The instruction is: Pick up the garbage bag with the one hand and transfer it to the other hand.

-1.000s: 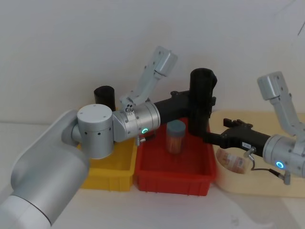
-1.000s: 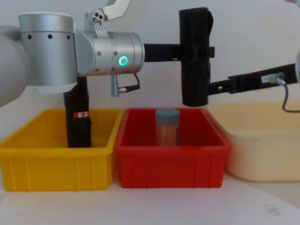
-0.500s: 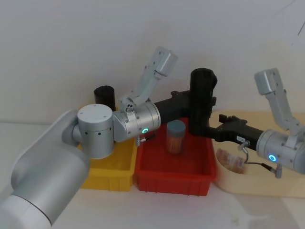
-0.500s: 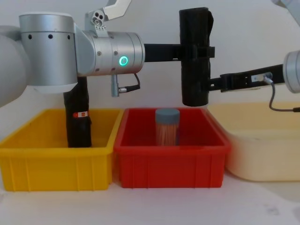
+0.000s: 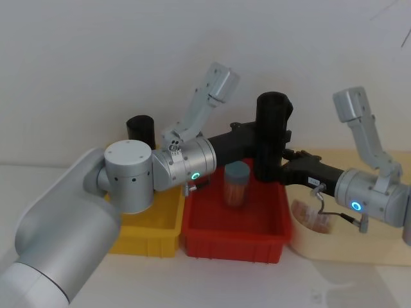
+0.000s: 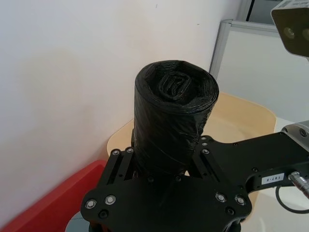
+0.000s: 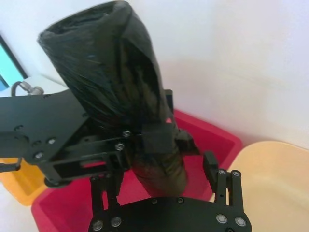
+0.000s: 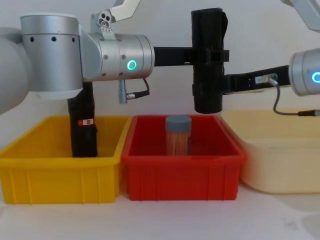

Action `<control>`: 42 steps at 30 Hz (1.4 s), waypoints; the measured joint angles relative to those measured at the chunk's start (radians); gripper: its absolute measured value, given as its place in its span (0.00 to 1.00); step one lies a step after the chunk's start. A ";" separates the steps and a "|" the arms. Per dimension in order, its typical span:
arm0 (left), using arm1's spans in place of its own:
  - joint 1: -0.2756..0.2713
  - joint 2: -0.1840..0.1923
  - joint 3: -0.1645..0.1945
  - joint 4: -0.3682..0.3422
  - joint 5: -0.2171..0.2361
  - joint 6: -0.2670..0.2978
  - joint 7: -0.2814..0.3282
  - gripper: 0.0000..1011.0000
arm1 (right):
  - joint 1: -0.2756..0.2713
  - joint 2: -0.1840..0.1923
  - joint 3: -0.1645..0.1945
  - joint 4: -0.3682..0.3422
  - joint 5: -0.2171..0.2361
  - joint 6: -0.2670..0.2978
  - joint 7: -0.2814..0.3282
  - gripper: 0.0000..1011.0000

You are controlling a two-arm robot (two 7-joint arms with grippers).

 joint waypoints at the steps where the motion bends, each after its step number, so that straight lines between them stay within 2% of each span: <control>1: 0.000 0.000 0.000 0.000 0.000 0.000 0.000 0.40 | 0.003 -0.001 -0.003 0.003 0.002 -0.002 0.004 0.99; 15: 0.000 0.000 0.000 0.000 0.000 0.000 0.000 0.40 | 0.023 -0.007 -0.028 0.027 0.014 -0.017 0.032 0.98; 22: 0.000 0.000 0.000 0.000 0.000 0.000 0.000 0.40 | 0.029 -0.008 -0.036 0.034 0.016 -0.020 0.038 0.84; 25: 0.000 0.000 0.000 0.000 0.000 0.000 0.000 0.40 | 0.030 -0.008 -0.038 0.034 0.017 -0.020 0.040 0.75; 26: 0.000 0.000 0.000 0.000 0.000 0.000 0.000 0.40 | 0.031 -0.008 -0.038 0.035 0.017 -0.021 0.040 0.69; 29: 0.000 0.000 0.000 0.000 0.000 0.000 0.000 0.40 | 0.031 -0.008 -0.039 0.036 0.017 -0.021 0.041 0.63; 30: 0.000 0.000 0.000 0.000 0.000 0.000 0.000 0.40 | 0.031 -0.008 -0.040 0.037 0.017 -0.022 0.041 0.58; 33: 0.000 0.000 0.000 0.000 0.000 0.000 0.000 0.40 | 0.032 -0.008 -0.041 0.037 0.018 -0.022 0.042 0.54; 42: 0.000 0.000 0.000 0.000 0.000 0.000 0.000 0.42 | 0.033 -0.009 -0.043 0.038 0.018 -0.024 0.043 0.54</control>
